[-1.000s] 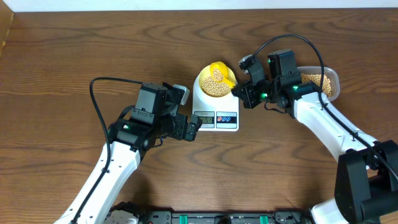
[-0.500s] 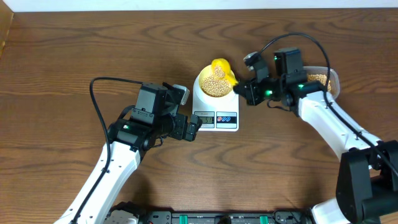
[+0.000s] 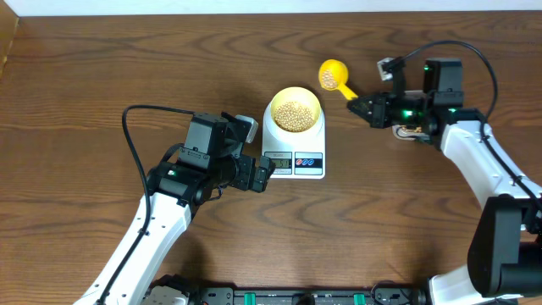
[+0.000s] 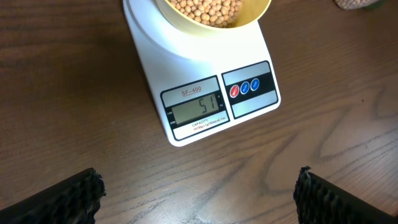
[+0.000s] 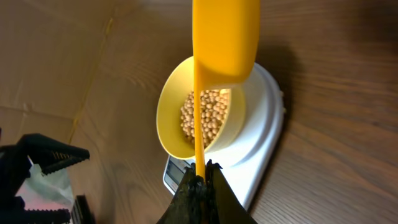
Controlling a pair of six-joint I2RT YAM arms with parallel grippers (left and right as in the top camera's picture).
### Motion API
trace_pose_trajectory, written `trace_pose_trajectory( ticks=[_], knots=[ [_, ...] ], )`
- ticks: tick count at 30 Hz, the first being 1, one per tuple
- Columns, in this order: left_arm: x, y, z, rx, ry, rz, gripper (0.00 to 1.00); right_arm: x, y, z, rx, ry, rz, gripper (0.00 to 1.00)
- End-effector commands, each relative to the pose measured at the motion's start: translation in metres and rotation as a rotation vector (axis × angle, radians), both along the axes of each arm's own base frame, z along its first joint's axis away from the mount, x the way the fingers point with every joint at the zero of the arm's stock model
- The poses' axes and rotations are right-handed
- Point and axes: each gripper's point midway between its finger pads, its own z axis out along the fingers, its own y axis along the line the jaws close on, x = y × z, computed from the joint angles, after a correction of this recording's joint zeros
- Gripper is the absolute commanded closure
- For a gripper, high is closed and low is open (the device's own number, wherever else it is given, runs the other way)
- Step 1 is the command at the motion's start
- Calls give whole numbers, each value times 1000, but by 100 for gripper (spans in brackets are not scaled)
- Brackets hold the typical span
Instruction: Scoop item into bowl and weigh 50g on scale
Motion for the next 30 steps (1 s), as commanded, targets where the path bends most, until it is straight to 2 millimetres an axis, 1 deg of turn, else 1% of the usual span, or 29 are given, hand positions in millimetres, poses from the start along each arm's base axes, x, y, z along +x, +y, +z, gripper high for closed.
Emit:
trace_pose_trajectory(
  ticks=[1, 3, 4, 5, 6, 13, 16, 20, 25, 30],
  knots=[
    [1, 1, -1, 9, -3, 2, 0, -1, -19, 17, 40, -2, -37, 99],
    [1, 1, -1, 9, -3, 2, 0, 0, -33, 20, 39, 2, -71, 99],
    [1, 1, -1, 9, -3, 2, 0, 0, -47, 22, 40, 7, -105, 99],
    [1, 1, -1, 9, -3, 2, 0, 0, -50, 23, 40, 8, -115, 99],
    [1, 1, -1, 9, -3, 2, 0, -1, -69, 26, 41, 21, -164, 99],
    [1, 1, -1, 9, -3, 2, 0, -15, -119, 30, 11, 32, -266, 99],
    [1, 1, -1, 9, -3, 2, 0, -24, -138, 25, -22, 49, -299, 99],
    [1, 1, -1, 9, -3, 2, 0, -36, -153, 16, -47, 93, -329, 99],
    [1, 1, -1, 9, -3, 2, 0, -50, -172, -2, -135, 162, -371, 99],
    [1, 1, -1, 9, -3, 2, 0, -58, -180, -5, -134, 190, -387, 99]
  ],
)
